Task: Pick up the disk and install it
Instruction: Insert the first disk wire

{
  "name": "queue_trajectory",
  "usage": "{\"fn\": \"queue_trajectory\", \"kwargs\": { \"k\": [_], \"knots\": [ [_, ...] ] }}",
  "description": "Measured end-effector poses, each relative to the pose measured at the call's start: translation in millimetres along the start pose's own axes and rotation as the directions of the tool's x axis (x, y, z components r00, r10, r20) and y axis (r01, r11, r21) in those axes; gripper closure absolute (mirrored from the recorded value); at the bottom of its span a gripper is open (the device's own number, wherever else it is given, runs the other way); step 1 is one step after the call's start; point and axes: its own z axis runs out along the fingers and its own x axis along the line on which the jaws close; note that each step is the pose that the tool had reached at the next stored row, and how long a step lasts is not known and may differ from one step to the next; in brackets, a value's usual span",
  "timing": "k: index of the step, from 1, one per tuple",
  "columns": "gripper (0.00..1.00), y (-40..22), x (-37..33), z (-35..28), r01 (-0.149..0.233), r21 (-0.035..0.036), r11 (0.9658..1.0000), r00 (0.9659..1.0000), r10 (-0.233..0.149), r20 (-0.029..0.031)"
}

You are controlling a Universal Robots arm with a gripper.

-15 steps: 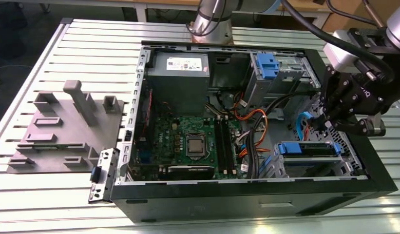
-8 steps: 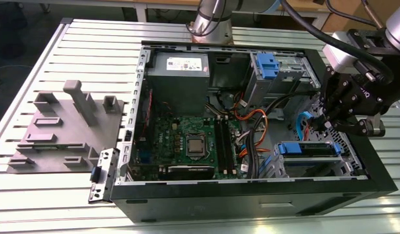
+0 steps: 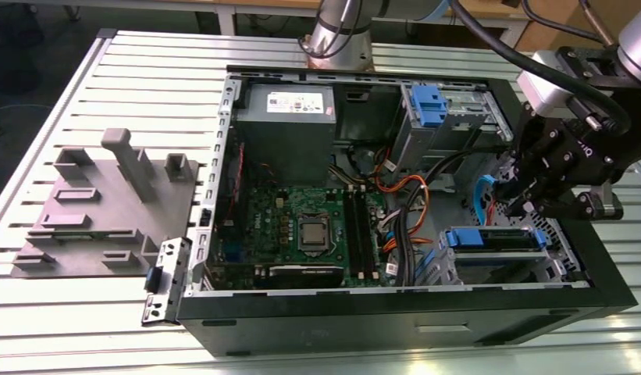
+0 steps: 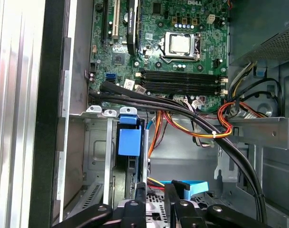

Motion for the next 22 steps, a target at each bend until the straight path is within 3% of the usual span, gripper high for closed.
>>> {"fn": "queue_trajectory", "kwargs": {
  "k": [8, 11, 16, 22],
  "knots": [
    [0.7, 0.9, -0.9, -17.9, 0.0, -0.0003, 1.0, 1.0, 0.0, -0.0001],
    [0.7, 0.9, -3.8, -18.6, 0.0, -0.0003, 1.0, 1.0, 0.0, -0.0005],
    [0.7, 0.6, -14.7, -18.1, 0.0, -0.0003, 1.0, 1.0, 0.0, -0.0021],
    [0.7, 0.5, -19.1, -17.6, 0.0, -0.0003, 1.0, 1.0, 0.0, -0.0021]
  ]
}}
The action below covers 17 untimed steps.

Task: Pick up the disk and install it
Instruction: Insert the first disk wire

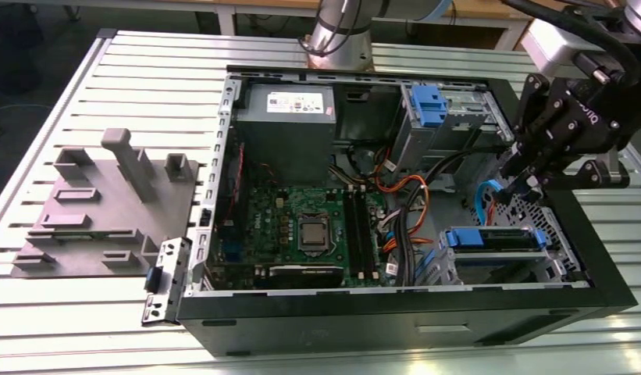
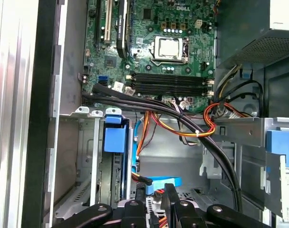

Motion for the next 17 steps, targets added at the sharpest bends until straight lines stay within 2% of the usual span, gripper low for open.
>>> {"fn": "queue_trajectory", "kwargs": {
  "k": [8, 13, 15, 17],
  "knots": [
    [0.7, -0.4, -2.0, 5.9, 0.0, 0.0, 1.0, 1.0, 0.0, -0.0012],
    [0.7, -0.3, -2.2, 6.7, 0.0, 0.0002, 1.0, 1.0, 0.0, -0.001],
    [0.7, 1.5, -2.3, 6.8, 0.0, 0.0018, 1.0, 1.0, 0.0, -0.001],
    [0.7, 5.8, -2.4, 7.0, 0.0, 0.0055, 1.0, 1.0, 0.0, -0.0012]
  ]
}}
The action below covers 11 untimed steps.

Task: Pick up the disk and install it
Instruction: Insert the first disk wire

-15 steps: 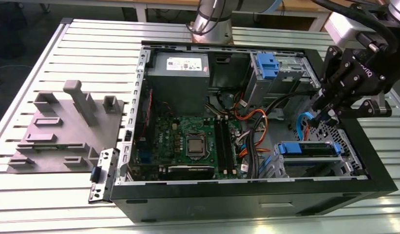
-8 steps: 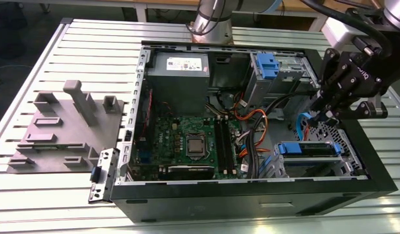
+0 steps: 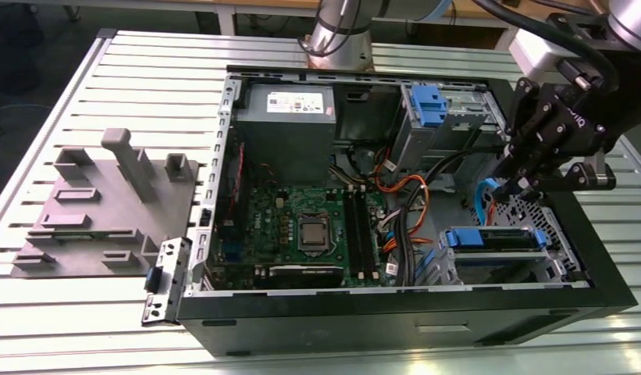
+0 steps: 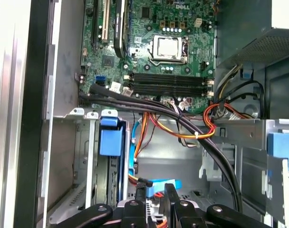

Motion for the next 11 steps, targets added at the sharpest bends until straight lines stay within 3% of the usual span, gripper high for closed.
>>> {"fn": "queue_trajectory", "kwargs": {
  "k": [4, 11],
  "knots": [
    [0.7, 6.2, -0.1, 0.7, 0.0, 0.0049, 1.0, 1.0, 0.0, -0.0005],
    [0.7, 3.6, 0.1, 1.9, 0.0, 0.0043, 1.0, 1.0, 0.0, -0.0029]
  ]
}}
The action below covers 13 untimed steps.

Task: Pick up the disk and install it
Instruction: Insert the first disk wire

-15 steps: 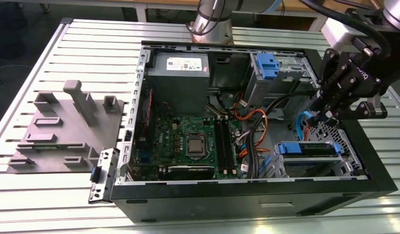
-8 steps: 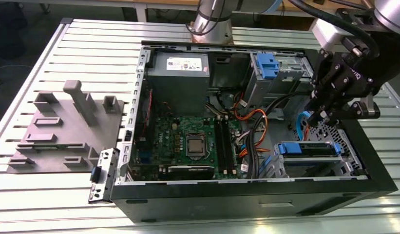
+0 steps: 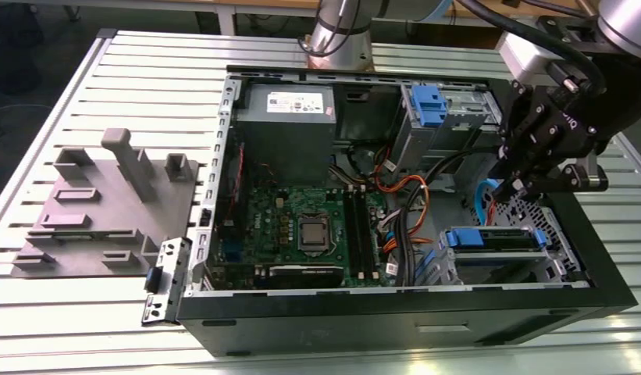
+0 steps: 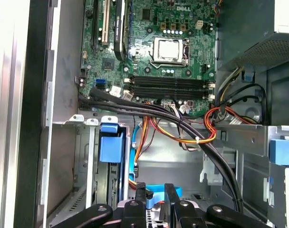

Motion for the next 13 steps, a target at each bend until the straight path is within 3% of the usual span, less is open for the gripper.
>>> {"fn": "queue_trajectory", "kwargs": {
  "k": [5, 9, 13],
  "knots": [
    [0.7, -5.3, 0.0, -0.3, -0.001, -0.004, 1.0, 1.0, 0.001, -0.0025],
    [0.7, -5.5, 0.6, 0.0, -0.001, -0.0043, 1.0, 1.0, 0.001, -0.0063],
    [0.7, -5.6, 4.8, 3.4, -0.001, -0.0043, 1.0, 1.0, 0.001, -0.0062]
  ]
}}
